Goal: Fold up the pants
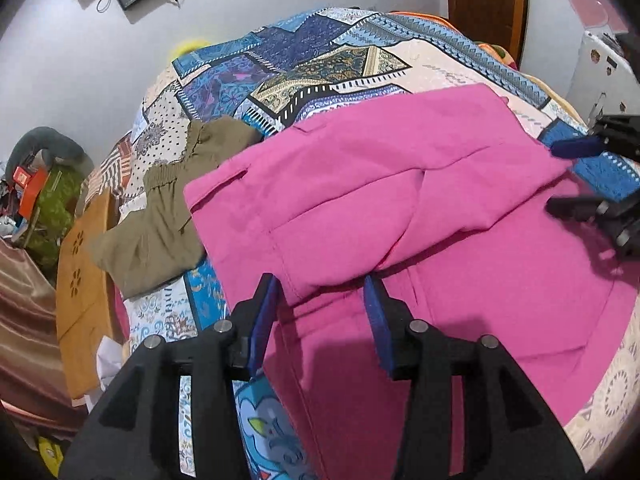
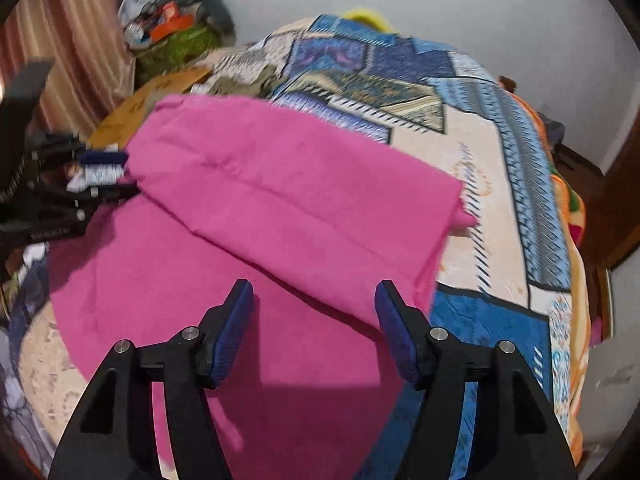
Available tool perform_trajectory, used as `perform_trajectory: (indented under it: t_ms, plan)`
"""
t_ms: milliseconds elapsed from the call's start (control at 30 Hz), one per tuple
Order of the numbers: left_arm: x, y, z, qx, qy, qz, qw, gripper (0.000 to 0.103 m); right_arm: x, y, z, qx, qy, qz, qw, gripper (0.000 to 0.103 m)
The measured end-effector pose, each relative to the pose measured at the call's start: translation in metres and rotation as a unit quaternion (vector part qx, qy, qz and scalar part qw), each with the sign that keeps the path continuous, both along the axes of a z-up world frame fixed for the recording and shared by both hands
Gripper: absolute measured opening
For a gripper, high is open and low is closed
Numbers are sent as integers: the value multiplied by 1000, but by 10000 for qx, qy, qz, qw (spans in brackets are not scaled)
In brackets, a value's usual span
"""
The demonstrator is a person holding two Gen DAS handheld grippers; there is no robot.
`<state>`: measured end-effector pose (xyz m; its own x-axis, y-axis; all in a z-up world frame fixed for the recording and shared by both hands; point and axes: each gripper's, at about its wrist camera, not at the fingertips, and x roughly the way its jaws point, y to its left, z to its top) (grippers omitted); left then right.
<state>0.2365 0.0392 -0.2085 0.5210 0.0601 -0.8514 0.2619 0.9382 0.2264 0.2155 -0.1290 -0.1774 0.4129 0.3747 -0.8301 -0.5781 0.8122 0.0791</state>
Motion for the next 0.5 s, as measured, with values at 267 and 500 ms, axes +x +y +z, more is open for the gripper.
perform_trajectory:
  t_ms: [267,500]
  plan:
    - [13,8,12,-460,5,68,9989,44,19,27,-7,-389,-193,242,9988,54]
    - [7,-1,5,-393,71,-39,9992,44,24,34,3,-170,-318,253,9990,6]
